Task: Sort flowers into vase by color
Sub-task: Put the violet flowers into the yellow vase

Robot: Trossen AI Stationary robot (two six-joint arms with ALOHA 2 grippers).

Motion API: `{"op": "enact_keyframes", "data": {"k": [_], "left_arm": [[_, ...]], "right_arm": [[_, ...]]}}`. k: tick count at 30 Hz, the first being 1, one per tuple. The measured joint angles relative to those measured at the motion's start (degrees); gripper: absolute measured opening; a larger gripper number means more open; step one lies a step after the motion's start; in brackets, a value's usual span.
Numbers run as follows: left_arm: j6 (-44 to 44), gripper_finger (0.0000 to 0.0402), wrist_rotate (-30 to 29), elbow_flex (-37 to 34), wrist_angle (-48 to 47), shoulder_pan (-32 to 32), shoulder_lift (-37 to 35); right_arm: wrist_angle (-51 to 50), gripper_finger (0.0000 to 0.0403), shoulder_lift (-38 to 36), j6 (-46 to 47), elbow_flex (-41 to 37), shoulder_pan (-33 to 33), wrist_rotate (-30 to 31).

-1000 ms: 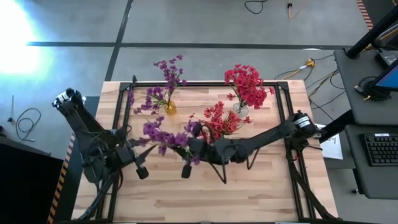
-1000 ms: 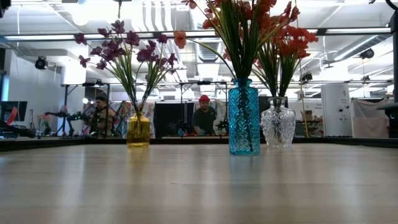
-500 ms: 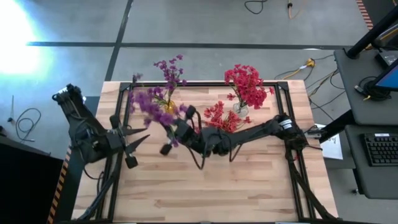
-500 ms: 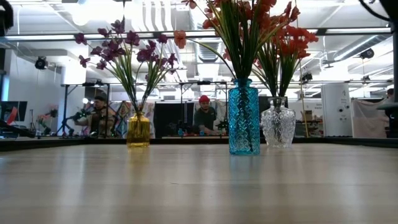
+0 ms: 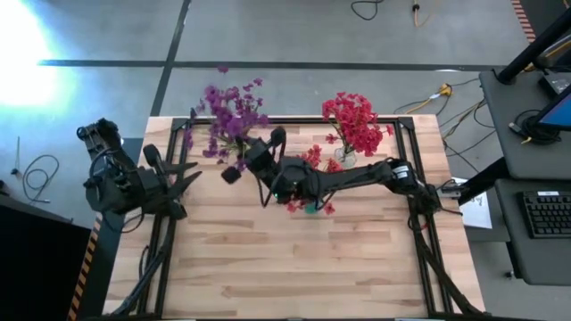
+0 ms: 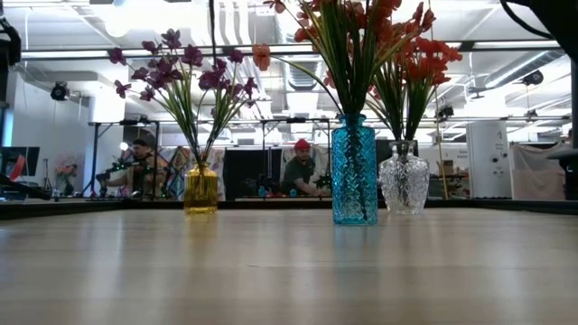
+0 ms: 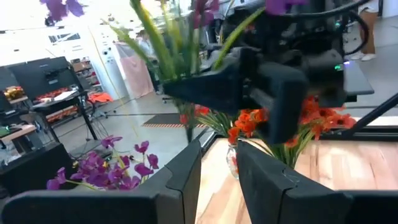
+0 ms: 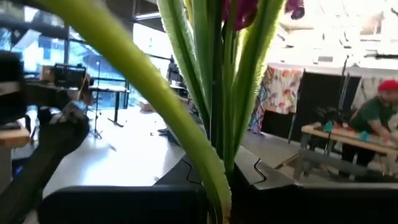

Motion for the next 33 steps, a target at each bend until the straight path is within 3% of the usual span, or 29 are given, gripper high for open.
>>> {"op": "enact_keyframes", "data": {"k": [3, 6, 8, 13, 17, 20, 24, 27, 33], "left_arm": [[-1.46, 0.0088, 3.45, -0.02, -1.17, 0.02, 0.03], [-0.95, 0.0090, 18.62, -0.02, -0.59, 0.32, 0.16], [-0.79, 0.0096, 25.24, -0.18, 1.01, 1.21, 0.65], [0.95, 0.0136, 26.56, -0.57, 6.20, 3.02, 2.90], [9.68, 0.0184, 28.55, -0.61, 19.03, 3.76, 7.10], [15.48, 0.0210, 29.28, -0.52, 26.78, 4.62, 10.18], [15.42, 0.0224, 24.90, 0.58, 28.05, 6.05, 12.76], [14.58, 0.0226, 24.92, 1.36, 28.88, 7.12, 13.56], [14.25, 0.0225, 33.34, 2.19, 29.09, 9.42, 14.68]], "right_arm": [[-0.21, 0.0018, -0.49, -3.44, 0.00, 1.65, -0.04], [-5.59, 0.0018, -2.42, -4.33, 0.00, 3.93, -0.78], [-12.93, 0.0018, -4.54, -3.02, 0.00, 5.71, -3.44], [-31.32, 0.0018, -10.86, 7.88, 0.00, 7.97, -20.32], [-37.73, 0.0018, -13.26, 14.24, 0.04, 7.86, -31.93], [-38.73, 0.0018, -12.90, 14.52, 0.00, 8.23, -33.30], [-39.18, 0.0018, -12.46, 13.91, -0.11, 9.05, -33.68], [-39.17, 0.0018, -12.46, 13.44, -0.11, 9.32, -33.74], [-39.59, 0.0018, -12.44, 12.95, -0.11, 9.32, -33.31]]}}
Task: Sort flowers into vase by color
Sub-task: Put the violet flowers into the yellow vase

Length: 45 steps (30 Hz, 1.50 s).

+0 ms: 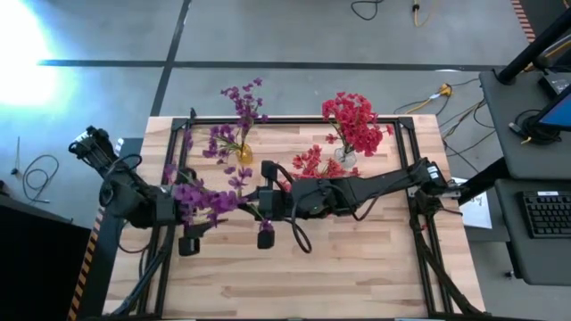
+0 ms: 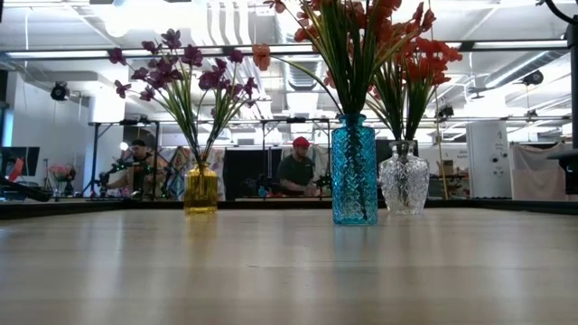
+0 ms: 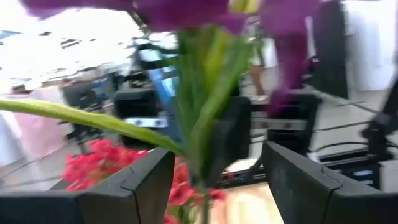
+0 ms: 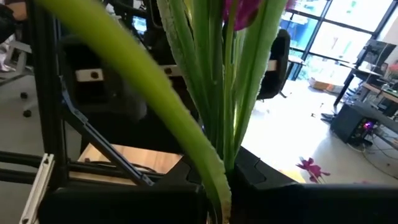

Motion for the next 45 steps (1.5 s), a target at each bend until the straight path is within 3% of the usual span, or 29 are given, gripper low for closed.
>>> {"op": "enact_keyframes", "data": {"k": [17, 24, 32, 45], "left_arm": [[1.73, 0.0173, 11.32, 0.06, 3.55, 6.66, 0.79], [1.31, 0.0155, 11.40, 0.06, 4.91, 8.64, 0.90], [0.81, 0.0127, 15.71, 0.06, 5.26, 10.93, 2.40], [0.14, 0.0005, 15.25, 0.06, 6.66, 11.52, 1.88]], "right_arm": [[0.03, 0.0018, 0.00, 0.39, 0.00, -0.28, 0.03], [0.00, 0.0018, 0.02, 1.01, 0.00, -0.82, 0.27], [-0.05, 0.0018, 0.03, 0.98, 0.00, -1.03, 0.20], [-1.30, 0.0019, 0.04, 2.03, 0.00, -1.03, -0.01]]}}
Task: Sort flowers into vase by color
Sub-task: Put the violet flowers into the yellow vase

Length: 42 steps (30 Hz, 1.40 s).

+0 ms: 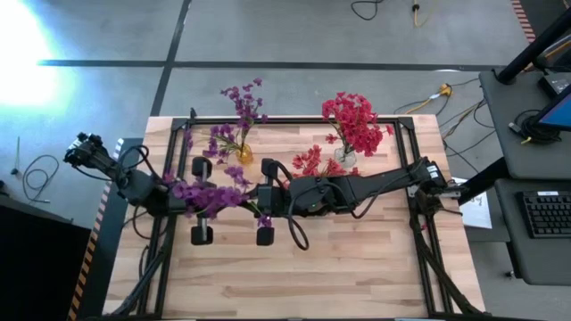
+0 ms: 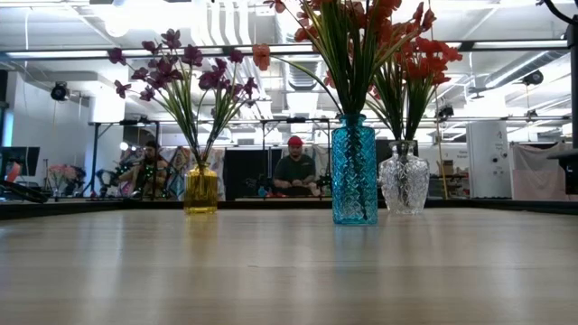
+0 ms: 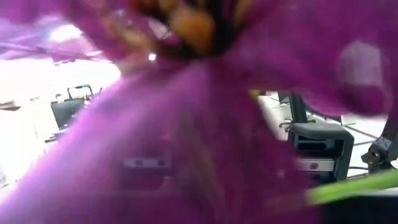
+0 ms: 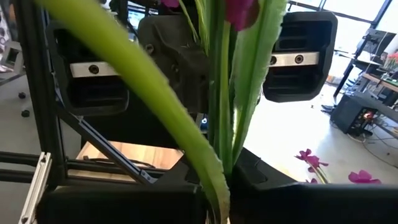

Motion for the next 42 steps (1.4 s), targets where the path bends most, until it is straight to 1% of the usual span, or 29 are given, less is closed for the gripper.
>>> {"op": "enact_keyframes", "data": {"k": [2, 4, 9, 12, 16, 21, 27, 32, 34, 37, 42], "left_arm": [[-0.25, 0.0008, 0.00, 0.00, -0.19, 0.00, 0.03], [-0.32, 0.0007, -0.24, 0.00, -0.14, 0.00, 0.21], [-0.31, 0.0001, -2.05, 0.00, -0.05, 0.00, 0.26], [-0.31, 0.0001, -2.12, 0.00, -0.12, 0.00, -0.28], [-0.31, 0.0000, -3.23, 0.00, -0.79, -0.01, -1.66], [-0.34, 0.0000, -4.07, 0.00, -1.81, -0.02, -3.76], [0.24, 0.0000, -4.07, 0.00, -4.11, -0.02, -7.52], [1.11, 0.0000, -4.80, 0.00, -5.83, 0.28, -10.95], [2.51, 0.0000, -6.50, 0.00, -5.77, 0.92, -11.45], [3.61, 0.0000, -10.20, 0.00, -5.98, 2.69, -11.23], [3.71, 0.0000, -10.49, -0.03, -6.80, 8.25, -9.09]], "right_arm": [[-0.22, 0.0028, 0.00, -0.06, 0.00, 0.00, 0.00], [-0.58, 0.0046, 0.00, -0.15, 0.00, 0.00, 0.02], [-1.15, 0.0118, 0.04, 0.39, -0.02, 0.02, 0.02], [-1.82, 0.0163, 0.04, 0.95, 0.30, 0.02, 0.02], [-5.55, 0.0210, -0.18, 2.66, 2.57, 0.02, 0.02], [-11.43, 0.0251, -0.42, 3.52, 6.20, 0.02, 0.04], [-18.98, 0.0280, -0.47, 3.68, 10.04, 0.02, 0.05], [-27.73, 0.0290, -0.57, 5.77, 14.72, 0.02, 0.65], [-30.39, 0.0292, -0.70, 6.36, 16.28, 0.02, 1.72], [-32.40, 0.0292, -1.38, 6.56, 17.25, 0.02, 1.99], [-35.29, 0.0293, -3.56, 7.36, 17.25, 0.02, 1.97]]}}
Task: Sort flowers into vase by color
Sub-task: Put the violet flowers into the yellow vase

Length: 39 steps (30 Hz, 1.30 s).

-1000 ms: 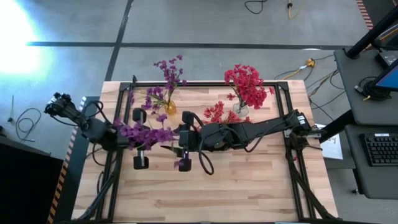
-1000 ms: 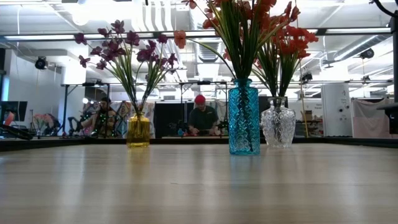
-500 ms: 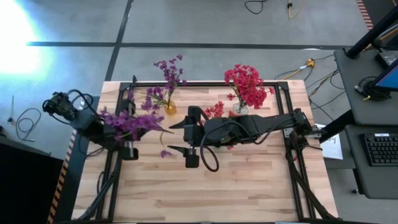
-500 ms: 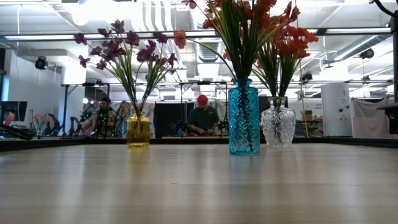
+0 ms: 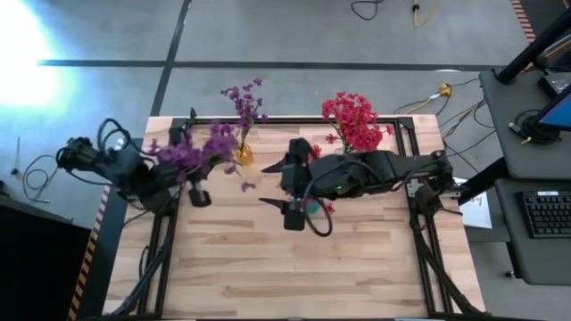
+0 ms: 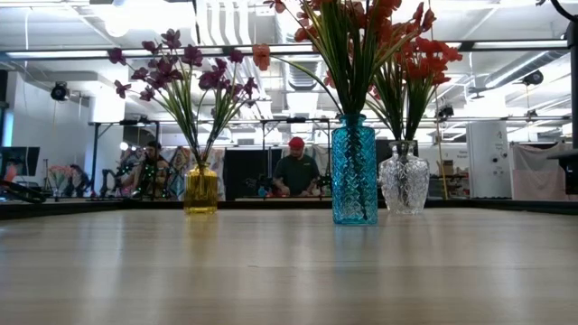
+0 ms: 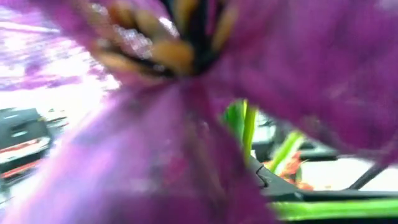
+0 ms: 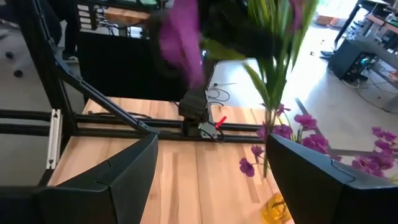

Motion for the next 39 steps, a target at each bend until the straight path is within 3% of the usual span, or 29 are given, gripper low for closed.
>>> {"op": "enact_keyframes", "data": {"k": [6, 15, 18, 20, 29, 39], "left_arm": [[-1.80, 0.0000, 2.80, -0.03, -2.29, 9.59, -0.44], [-11.94, 0.0000, 25.73, -0.03, -13.12, 31.62, -0.41], [-16.45, 0.0000, 36.12, -0.03, -13.76, 38.91, 0.61], [-18.18, 0.0000, 39.97, -0.31, -13.97, 42.37, 2.07], [-16.58, 0.0000, 41.00, -1.50, -12.45, 46.07, 7.49], [-14.51, 0.0000, 41.06, -4.20, -6.93, 46.64, 8.14]], "right_arm": [[-3.57, 0.0293, -2.58, 1.60, 0.00, 1.36, -0.51], [-8.76, 0.0293, -5.86, 2.18, 0.00, 4.88, -0.51], [-10.17, 0.0293, -6.08, 2.17, 0.00, 5.70, -0.53], [-11.03, 0.0293, -6.21, 2.13, 0.00, 5.84, -0.57], [-12.37, 0.0293, -6.38, 1.97, -0.13, 5.77, -0.50], [-12.35, 0.0293, -6.36, 1.30, -0.30, 5.77, -0.50]]}}
